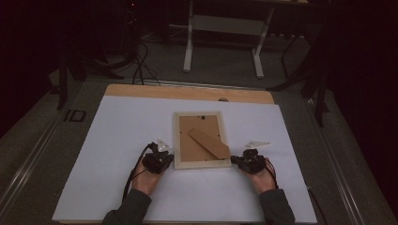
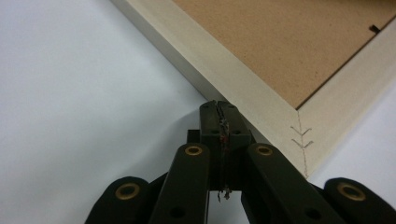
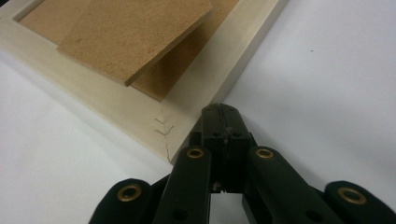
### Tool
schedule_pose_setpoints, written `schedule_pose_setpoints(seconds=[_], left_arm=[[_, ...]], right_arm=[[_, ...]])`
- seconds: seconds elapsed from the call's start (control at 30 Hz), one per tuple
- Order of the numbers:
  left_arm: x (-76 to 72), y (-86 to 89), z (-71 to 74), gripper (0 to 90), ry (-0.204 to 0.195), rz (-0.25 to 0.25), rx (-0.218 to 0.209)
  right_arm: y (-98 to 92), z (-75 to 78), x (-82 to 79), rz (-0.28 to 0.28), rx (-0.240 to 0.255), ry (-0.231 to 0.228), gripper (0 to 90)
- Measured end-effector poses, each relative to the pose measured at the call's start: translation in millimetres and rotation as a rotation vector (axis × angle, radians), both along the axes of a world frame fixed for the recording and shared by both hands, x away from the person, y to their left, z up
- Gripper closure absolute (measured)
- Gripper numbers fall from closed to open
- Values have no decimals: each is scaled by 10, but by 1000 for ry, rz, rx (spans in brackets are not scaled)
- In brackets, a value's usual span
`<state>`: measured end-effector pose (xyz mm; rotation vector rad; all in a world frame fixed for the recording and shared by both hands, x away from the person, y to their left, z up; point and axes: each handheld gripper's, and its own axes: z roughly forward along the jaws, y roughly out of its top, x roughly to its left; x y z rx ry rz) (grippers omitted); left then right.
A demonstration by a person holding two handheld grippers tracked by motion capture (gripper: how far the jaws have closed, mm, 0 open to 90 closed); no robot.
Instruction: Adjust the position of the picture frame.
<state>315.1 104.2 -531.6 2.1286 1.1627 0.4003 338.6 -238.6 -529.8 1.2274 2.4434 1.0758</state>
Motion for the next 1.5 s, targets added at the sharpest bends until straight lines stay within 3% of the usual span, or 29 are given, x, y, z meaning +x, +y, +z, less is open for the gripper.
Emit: schedule_pose_setpoints(seconds=[0.13,0.53,0.73,0.93,1.5], left_arm=[[57,24,-14,900,0,16,-29],[249,52,-24,900,-1,39,-46],[333,48,-15,900,-8,29,-25],[455,58,10,900,-15,43,-49],[640,119,29,900,6,61,-32]], right_arm=[[5,4,-18,10,-6,1,900],[37,16,-96,46,-26,0,900],[60,20,-119,56,-35,-3,900],[103,23,-149,78,-41,-2,900],[253,21,-241,155,-44,-3,899]])
